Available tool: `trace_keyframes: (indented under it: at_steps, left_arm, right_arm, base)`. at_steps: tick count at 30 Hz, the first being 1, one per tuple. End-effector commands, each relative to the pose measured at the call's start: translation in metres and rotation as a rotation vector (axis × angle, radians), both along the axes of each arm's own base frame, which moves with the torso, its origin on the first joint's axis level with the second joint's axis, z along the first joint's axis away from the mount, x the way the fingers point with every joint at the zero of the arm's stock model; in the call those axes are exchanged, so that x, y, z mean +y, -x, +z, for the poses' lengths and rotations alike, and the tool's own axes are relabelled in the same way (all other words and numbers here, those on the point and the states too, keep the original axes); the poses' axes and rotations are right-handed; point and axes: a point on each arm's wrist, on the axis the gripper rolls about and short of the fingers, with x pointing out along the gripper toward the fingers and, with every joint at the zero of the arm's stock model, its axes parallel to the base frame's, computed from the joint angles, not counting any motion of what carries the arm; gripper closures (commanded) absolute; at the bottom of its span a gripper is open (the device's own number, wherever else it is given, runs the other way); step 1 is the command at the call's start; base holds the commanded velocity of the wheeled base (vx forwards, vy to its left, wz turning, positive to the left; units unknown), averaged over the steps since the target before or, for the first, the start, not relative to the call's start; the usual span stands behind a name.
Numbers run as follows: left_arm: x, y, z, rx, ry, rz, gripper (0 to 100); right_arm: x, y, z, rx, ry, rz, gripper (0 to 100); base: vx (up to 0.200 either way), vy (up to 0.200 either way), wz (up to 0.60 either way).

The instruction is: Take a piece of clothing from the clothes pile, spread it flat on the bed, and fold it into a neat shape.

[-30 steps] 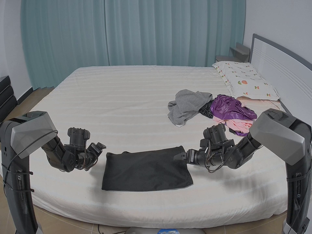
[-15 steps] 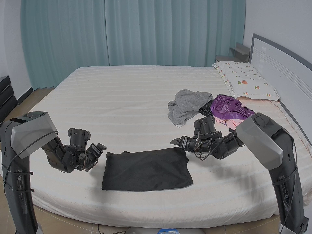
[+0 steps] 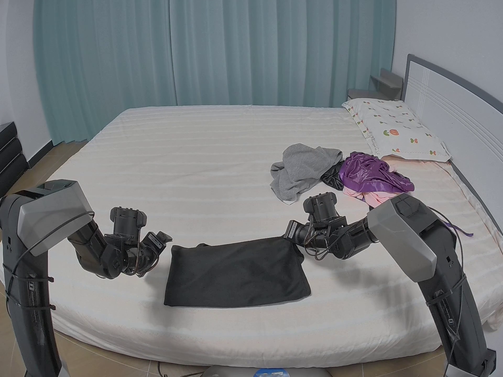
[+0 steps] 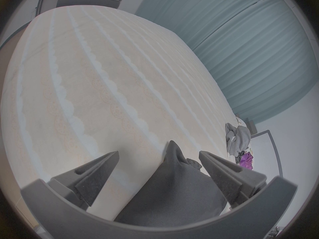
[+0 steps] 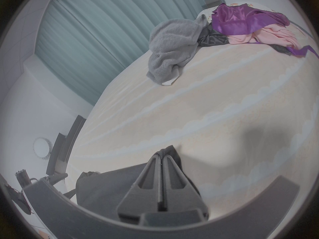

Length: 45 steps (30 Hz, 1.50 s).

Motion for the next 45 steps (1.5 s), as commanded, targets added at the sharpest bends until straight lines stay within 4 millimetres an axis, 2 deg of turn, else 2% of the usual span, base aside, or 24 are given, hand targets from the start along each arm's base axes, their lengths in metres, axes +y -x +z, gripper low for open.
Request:
trace_keyframes:
  at_steps: [1,8,9,13,18,21,22,24,26,28,29,30,32,35,40,45]
  left_arm:
    - [0.0,0.001,-0.001,0.003,-0.006,0.004,0]
    - [-0.005,0.002,-0.001,0.003,-0.009,-0.011,0]
    - [-0.007,0.002,-0.001,0.001,-0.009,-0.015,0]
    - [-0.007,0.002,-0.002,0.004,-0.009,-0.017,0]
    - [-0.01,0.004,-0.003,0.009,-0.019,-0.046,0]
    - [-0.011,0.006,-0.003,-0.004,-0.022,-0.068,0]
    - [-0.012,0.01,-0.005,-0.012,-0.031,-0.107,0]
    - [-0.013,0.014,-0.008,-0.013,-0.042,-0.141,0]
    - [-0.014,0.025,-0.013,-0.032,-0.094,-0.253,0]
    - [-0.014,0.026,-0.014,-0.039,-0.103,-0.276,0]
    - [-0.018,0.028,-0.017,-0.039,-0.111,-0.298,0]
    - [-0.018,0.028,-0.017,-0.039,-0.111,-0.298,0]
    - [-0.028,0.03,-0.02,-0.037,-0.116,-0.33,0]
    - [-0.037,0.028,-0.022,-0.056,-0.117,-0.354,0]
    - [-0.042,0.026,-0.026,-0.061,-0.127,-0.363,0]
    - [-0.043,0.028,-0.03,-0.053,-0.16,-0.388,0]
  right_arm:
    - [-0.005,-0.003,-0.002,-0.002,-0.001,-0.026,100]
    - [-0.009,-0.005,-0.001,0.009,-0.016,-0.05,100]
    - [-0.008,-0.004,-0.002,0.012,-0.014,-0.049,0]
    - [-0.008,-0.004,-0.001,0.005,-0.02,-0.051,0]
    - [-0.018,0.0,0.022,0.015,-0.068,-0.103,0]
    - [-0.031,0.018,0.035,0.054,-0.068,-0.108,0]
    - [-0.041,0.029,0.043,0.056,-0.076,-0.109,0]
    - [-0.047,0.036,0.047,0.051,-0.085,-0.109,0]
    - [-0.069,0.062,0.061,0.021,-0.105,-0.127,0]
    - [-0.077,0.074,0.062,0.023,-0.104,-0.135,0]
    - [-0.085,0.091,0.063,0.029,-0.106,-0.144,0]
    - [-0.085,0.091,0.063,0.029,-0.106,-0.144,0]
    - [-0.098,0.117,0.062,0.053,-0.121,-0.173,0]
    - [-0.118,0.141,0.071,0.062,-0.2,-0.257,0]
    - [-0.143,0.161,0.062,0.081,-0.228,-0.335,0]
    - [-0.148,0.164,0.06,0.064,-0.266,-0.31,0]
  base:
    - [0.0,0.0,0.0]
    - [0.0,0.0,0.0]
    - [0.0,0.0,0.0]
    - [0.0,0.0,0.0]
    - [0.0,0.0,0.0]
    - [0.0,0.0,0.0]
    - [0.0,0.0,0.0]
    - [0.0,0.0,0.0]
    - [0.0,0.0,0.0]
    - [0.0,0.0,0.0]
    - [0.0,0.0,0.0]
    - [0.0,0.0,0.0]
    - [0.0,0.0,0.0]
    - [0.0,0.0,0.0]
    - [0.0,0.0,0.0]
    - [0.0,0.0,0.0]
